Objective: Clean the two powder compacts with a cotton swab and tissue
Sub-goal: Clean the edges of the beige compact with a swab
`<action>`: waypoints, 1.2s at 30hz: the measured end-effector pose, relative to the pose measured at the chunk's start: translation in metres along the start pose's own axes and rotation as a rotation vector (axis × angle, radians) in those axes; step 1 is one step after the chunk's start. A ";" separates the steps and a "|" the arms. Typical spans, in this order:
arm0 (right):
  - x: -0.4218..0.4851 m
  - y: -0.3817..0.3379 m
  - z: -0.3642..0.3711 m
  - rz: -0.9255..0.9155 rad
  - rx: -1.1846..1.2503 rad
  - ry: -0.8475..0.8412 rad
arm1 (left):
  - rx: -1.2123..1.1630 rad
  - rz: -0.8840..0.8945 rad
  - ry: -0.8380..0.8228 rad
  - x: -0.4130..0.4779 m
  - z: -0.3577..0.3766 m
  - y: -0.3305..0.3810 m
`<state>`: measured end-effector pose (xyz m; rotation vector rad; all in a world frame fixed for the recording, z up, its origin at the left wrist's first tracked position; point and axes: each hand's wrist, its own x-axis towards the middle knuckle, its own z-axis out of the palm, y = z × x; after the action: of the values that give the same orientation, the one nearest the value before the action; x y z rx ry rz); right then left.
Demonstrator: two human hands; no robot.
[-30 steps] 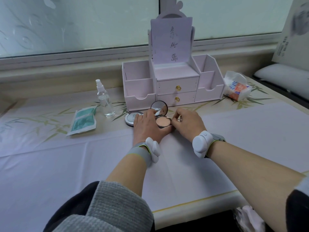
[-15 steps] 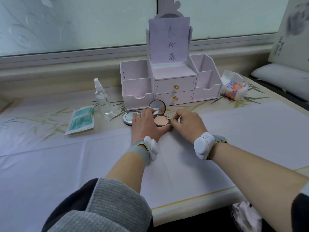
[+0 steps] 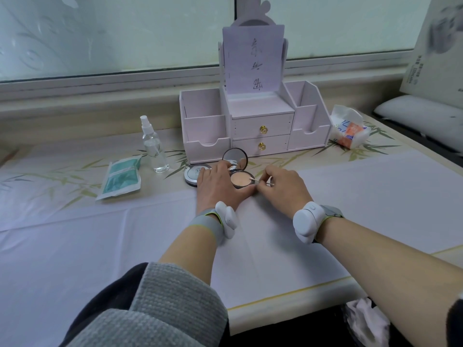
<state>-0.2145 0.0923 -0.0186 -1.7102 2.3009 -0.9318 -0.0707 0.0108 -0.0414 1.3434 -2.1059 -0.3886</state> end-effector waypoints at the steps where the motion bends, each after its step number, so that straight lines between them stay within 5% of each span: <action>1: -0.001 0.000 0.000 0.000 0.005 -0.001 | 0.001 0.000 0.001 0.000 0.000 0.000; 36: 0.000 0.011 -0.010 -0.122 0.137 -0.129 | 0.009 0.003 -0.011 -0.001 -0.003 0.002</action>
<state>-0.2279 0.0985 -0.0162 -1.8124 2.0234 -0.9464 -0.0701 0.0129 -0.0387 1.3465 -2.1206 -0.3867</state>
